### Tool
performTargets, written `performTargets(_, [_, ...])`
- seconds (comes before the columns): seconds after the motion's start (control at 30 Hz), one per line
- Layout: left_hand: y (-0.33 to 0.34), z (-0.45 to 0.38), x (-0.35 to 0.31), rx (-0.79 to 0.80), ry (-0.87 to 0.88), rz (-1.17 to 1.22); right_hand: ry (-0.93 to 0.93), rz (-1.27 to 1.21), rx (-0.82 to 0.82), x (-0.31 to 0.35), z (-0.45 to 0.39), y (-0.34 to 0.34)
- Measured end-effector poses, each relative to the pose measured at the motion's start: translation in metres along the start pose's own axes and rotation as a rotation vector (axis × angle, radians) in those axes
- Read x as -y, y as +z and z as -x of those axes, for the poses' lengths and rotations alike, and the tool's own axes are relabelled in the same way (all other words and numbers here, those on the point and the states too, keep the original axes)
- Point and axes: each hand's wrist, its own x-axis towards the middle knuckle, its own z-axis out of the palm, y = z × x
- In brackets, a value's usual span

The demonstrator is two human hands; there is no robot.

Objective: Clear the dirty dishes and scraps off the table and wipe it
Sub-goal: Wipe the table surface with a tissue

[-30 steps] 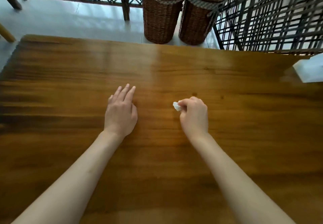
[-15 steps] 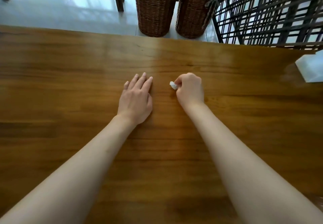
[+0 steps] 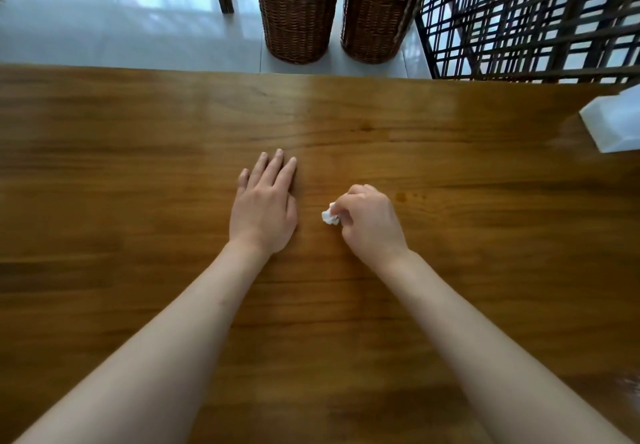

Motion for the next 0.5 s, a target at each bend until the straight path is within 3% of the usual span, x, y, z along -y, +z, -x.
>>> performTargets(0.17, [-0.001, 0.002, -0.001, 0.004, -0.010, 0.003, 0.157, -0.078, -0.169, -0.026, -0.039, -0.028])
performTargets(0.5, [-0.002, 0.000, -0.003, 0.003, -0.028, 0.034, 0.244, -0.028, -0.206, -0.039, -0.153, -0.026])
